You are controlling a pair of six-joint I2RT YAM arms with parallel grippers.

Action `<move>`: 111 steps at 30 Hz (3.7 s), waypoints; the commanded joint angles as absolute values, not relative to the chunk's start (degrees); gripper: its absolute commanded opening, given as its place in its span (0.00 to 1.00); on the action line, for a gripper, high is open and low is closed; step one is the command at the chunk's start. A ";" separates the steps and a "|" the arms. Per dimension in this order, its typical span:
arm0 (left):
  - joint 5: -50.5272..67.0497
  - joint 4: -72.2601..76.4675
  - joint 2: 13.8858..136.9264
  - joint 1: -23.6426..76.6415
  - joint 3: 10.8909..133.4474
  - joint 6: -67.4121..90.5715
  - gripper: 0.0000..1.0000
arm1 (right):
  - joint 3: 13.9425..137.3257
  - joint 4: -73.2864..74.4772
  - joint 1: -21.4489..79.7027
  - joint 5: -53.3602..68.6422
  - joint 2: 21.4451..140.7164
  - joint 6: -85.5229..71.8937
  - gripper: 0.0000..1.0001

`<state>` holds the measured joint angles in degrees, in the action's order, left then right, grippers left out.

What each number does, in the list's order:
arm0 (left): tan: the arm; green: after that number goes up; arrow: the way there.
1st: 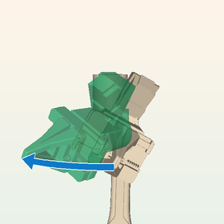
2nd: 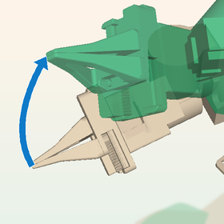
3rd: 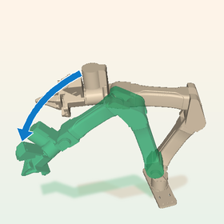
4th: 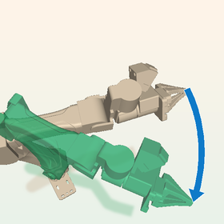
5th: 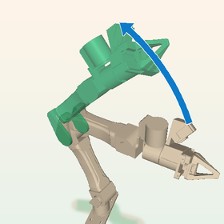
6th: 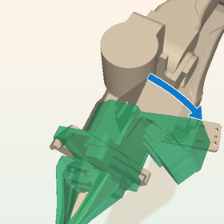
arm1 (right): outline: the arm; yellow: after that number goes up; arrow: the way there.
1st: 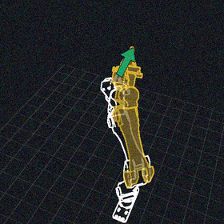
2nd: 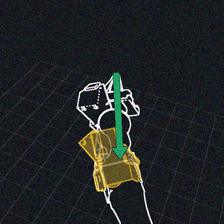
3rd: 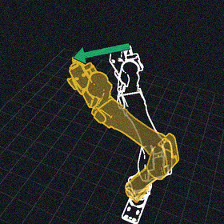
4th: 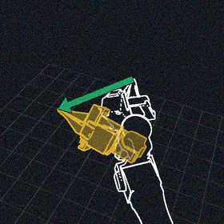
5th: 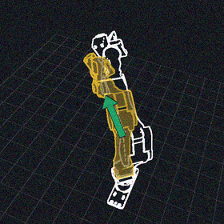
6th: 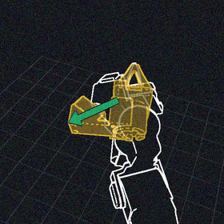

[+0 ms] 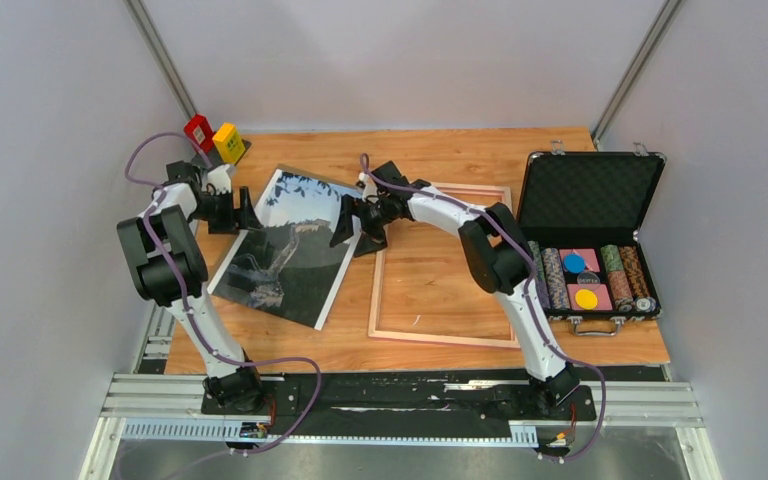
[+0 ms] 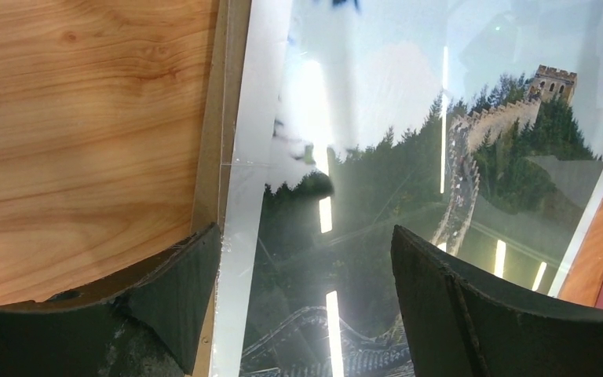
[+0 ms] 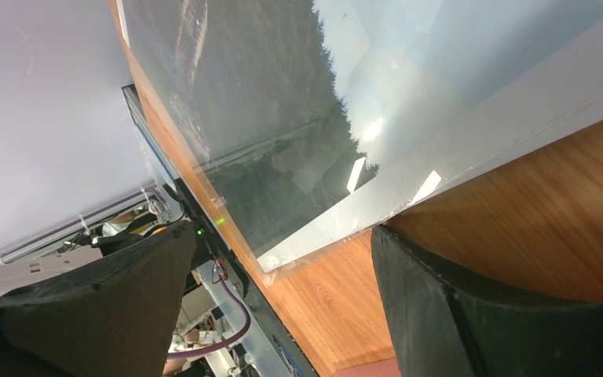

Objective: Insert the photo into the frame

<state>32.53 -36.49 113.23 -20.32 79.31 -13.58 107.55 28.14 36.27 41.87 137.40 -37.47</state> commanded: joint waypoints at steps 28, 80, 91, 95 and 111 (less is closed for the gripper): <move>40.78 -39.24 110.14 -19.82 73.09 -14.44 0.84 | 94.40 6.38 29.88 52.98 131.83 -43.64 0.85; 44.38 -39.72 102.69 -19.48 69.75 -12.62 0.84 | 92.83 -10.54 29.36 61.87 131.15 -48.46 0.68; 48.55 -38.50 100.34 -19.12 67.30 -11.80 0.84 | 96.08 -6.69 29.19 59.70 132.57 -47.51 0.40; 48.79 -38.47 100.10 -19.07 66.82 -12.12 0.84 | 96.90 -4.93 28.80 58.38 132.86 -46.78 0.23; 50.49 -41.17 99.64 -19.08 71.05 -15.05 0.94 | 90.55 -6.13 24.41 60.37 127.56 -44.68 0.00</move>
